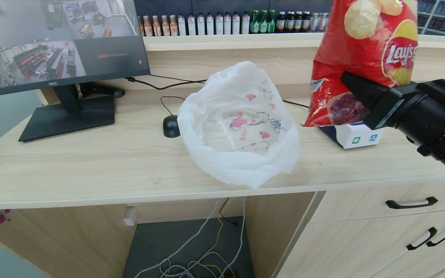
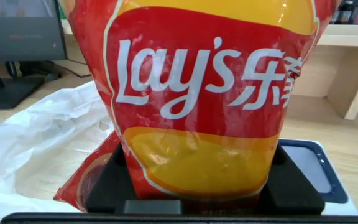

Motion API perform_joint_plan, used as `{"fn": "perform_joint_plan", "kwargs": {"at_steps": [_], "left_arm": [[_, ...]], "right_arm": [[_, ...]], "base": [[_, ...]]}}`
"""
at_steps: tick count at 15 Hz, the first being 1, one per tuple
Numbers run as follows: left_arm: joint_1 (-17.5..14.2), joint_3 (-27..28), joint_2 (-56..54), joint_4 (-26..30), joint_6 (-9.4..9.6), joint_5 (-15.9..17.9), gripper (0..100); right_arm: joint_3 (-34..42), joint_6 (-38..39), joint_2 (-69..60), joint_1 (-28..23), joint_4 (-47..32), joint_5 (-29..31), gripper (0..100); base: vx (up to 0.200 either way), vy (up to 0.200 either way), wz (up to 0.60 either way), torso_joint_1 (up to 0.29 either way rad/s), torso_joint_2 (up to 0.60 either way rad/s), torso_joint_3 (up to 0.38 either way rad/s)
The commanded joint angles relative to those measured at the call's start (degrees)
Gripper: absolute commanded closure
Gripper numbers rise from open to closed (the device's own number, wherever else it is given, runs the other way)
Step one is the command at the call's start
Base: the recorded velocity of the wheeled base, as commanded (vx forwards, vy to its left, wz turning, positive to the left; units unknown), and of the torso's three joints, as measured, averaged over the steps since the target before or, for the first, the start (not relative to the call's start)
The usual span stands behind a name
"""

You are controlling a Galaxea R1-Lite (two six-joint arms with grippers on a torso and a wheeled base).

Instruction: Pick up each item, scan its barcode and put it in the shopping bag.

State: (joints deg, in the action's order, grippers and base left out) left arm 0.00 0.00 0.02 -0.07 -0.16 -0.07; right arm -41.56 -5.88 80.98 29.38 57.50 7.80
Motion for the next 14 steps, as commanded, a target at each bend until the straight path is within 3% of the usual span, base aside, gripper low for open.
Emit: {"fn": "perform_joint_plan", "kwargs": {"at_steps": [1,7,14], "left_arm": [[0.0,0.0,0.0,0.0,-0.02,-0.1,0],[0.0,0.0,0.0,0.0,-0.11,0.0,0],[0.0,0.0,0.0,0.0,-0.11,-0.1,0]], "right_arm": [[0.0,0.0,0.7,0.1,0.1,-1.7,100],[-3.3,0.1,5.7,1.8,-0.1,-7.8,100],[-8.6,1.1,12.6,2.3,-0.4,-10.1,100]], "base": [[0.000,0.000,0.00,0.000,0.00,0.000],[0.000,0.000,0.00,0.000,0.00,0.000],[0.000,0.000,0.00,0.000,0.00,0.000]]}}
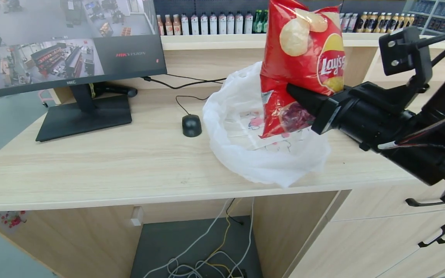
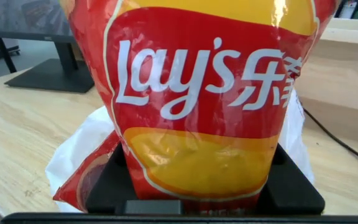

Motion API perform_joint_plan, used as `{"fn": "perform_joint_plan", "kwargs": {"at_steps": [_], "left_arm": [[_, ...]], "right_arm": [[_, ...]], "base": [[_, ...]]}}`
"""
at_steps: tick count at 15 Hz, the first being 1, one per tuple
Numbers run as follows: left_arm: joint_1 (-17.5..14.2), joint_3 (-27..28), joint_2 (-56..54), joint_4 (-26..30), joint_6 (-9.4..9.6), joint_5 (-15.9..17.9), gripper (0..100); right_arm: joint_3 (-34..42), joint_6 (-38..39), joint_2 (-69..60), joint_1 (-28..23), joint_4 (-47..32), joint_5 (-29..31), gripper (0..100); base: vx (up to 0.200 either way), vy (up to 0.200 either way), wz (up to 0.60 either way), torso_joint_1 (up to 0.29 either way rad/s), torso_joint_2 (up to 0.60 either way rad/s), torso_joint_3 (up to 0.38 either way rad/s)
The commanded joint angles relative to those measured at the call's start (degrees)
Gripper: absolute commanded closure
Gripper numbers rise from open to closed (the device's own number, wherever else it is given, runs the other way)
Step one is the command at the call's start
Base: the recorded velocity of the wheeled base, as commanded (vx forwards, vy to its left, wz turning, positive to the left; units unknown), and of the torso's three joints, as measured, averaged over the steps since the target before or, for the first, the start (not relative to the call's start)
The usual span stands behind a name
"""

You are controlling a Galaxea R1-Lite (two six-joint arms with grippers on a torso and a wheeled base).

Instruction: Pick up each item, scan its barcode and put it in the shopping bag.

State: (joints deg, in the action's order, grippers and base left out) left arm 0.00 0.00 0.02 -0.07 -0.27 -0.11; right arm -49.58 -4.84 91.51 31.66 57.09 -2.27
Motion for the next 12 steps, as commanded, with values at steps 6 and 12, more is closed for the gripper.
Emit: {"fn": "perform_joint_plan", "kwargs": {"at_steps": [6,12], "left_arm": [[0.0,0.0,0.0,0.0,-0.08,-0.1,0],[0.0,0.0,0.0,0.0,0.00,0.0,0]], "right_arm": [[-3.1,1.8,6.7,1.1,0.0,0.0,100],[-3.8,1.8,9.9,0.0,-0.4,1.0,100]], "base": [[0.000,0.000,0.00,0.000,0.00,0.000],[0.000,0.000,0.00,0.000,0.00,0.000]]}}
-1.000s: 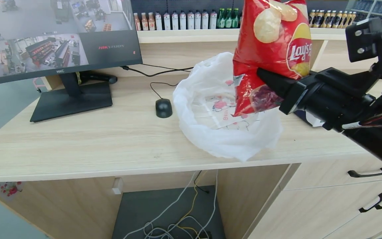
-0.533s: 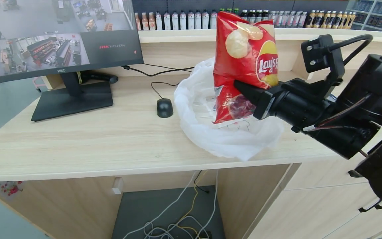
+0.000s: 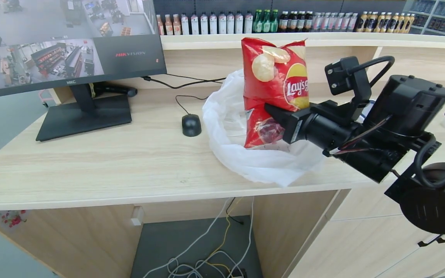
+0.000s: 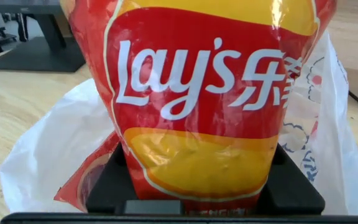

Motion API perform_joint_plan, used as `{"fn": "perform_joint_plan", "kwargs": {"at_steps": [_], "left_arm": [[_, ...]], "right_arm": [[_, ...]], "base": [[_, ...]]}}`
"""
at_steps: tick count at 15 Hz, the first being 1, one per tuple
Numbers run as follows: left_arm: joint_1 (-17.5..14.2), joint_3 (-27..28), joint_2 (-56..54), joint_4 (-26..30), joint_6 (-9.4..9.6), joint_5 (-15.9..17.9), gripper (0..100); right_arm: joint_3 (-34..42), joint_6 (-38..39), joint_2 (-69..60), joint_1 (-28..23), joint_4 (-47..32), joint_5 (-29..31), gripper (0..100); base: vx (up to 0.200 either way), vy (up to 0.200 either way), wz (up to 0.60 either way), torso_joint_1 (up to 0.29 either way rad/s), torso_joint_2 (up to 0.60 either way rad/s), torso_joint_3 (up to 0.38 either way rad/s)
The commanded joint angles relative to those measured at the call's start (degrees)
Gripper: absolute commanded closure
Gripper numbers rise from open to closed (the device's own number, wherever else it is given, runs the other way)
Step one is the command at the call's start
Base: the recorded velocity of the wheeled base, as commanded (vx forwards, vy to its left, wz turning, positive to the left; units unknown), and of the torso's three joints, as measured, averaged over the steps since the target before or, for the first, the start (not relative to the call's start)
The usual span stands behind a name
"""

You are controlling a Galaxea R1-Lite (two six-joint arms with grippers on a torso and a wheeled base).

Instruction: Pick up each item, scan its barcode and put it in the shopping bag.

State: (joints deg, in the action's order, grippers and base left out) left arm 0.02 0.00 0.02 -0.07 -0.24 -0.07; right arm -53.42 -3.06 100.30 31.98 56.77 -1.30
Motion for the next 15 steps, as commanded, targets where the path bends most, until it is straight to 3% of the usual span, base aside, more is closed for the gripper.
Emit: {"fn": "perform_joint_plan", "kwargs": {"at_steps": [1,9,15], "left_arm": [[0.0,0.0,0.0,0.0,-0.02,0.0,0],[0.1,0.0,0.0,0.0,0.07,0.0,0],[0.1,0.0,0.0,0.0,0.07,0.0,0]], "right_arm": [[0.3,0.0,1.5,-0.8,-0.1,0.3,100],[5.9,-0.1,0.2,-0.8,0.0,1.2,100],[5.5,-0.2,3.6,-0.3,-0.1,1.1,100]], "base": [[0.000,0.000,0.00,0.000,0.00,0.000],[0.000,0.000,0.00,0.000,0.00,0.000],[0.000,0.000,0.00,0.000,0.00,0.000]]}}
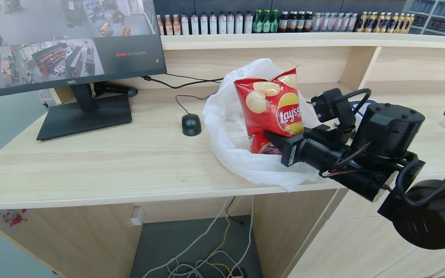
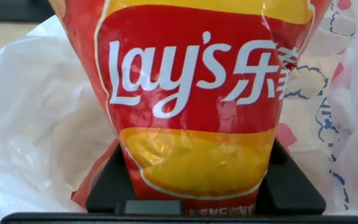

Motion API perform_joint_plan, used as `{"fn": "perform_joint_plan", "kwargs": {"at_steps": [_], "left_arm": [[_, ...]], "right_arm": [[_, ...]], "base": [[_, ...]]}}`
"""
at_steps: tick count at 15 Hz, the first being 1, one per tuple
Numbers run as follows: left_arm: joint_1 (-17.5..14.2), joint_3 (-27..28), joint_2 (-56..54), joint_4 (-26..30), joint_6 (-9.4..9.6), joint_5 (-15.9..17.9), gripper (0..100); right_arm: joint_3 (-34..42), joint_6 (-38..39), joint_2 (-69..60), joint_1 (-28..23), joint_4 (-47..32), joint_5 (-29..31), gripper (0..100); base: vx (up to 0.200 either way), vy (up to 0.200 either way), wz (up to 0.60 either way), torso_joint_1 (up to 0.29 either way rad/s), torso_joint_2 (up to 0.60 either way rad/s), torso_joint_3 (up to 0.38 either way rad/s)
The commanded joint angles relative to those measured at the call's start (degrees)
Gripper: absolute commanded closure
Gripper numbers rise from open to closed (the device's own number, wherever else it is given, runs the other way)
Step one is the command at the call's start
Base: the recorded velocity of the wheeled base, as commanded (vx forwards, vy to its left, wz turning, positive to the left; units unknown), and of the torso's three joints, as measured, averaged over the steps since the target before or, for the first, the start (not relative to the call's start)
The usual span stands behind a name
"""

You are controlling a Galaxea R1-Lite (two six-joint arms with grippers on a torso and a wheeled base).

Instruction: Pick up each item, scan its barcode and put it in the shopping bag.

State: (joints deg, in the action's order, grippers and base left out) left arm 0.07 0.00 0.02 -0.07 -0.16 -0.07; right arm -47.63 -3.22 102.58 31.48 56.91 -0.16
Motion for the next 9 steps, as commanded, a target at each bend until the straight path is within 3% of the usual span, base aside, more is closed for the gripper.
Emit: {"fn": "perform_joint_plan", "kwargs": {"at_steps": [1,9], "left_arm": [[0.0,0.0,0.0,0.0,-0.02,0.0,0],[-0.1,0.0,0.0,0.0,-0.02,0.0,0]], "right_arm": [[-0.5,0.0,1.7,0.3,-0.2,0.0,100],[-1.9,0.1,2.9,0.2,-0.1,0.0,100]], "base": [[0.000,0.000,0.00,0.000,0.00,0.000],[0.000,0.000,0.00,0.000,0.00,0.000]]}}
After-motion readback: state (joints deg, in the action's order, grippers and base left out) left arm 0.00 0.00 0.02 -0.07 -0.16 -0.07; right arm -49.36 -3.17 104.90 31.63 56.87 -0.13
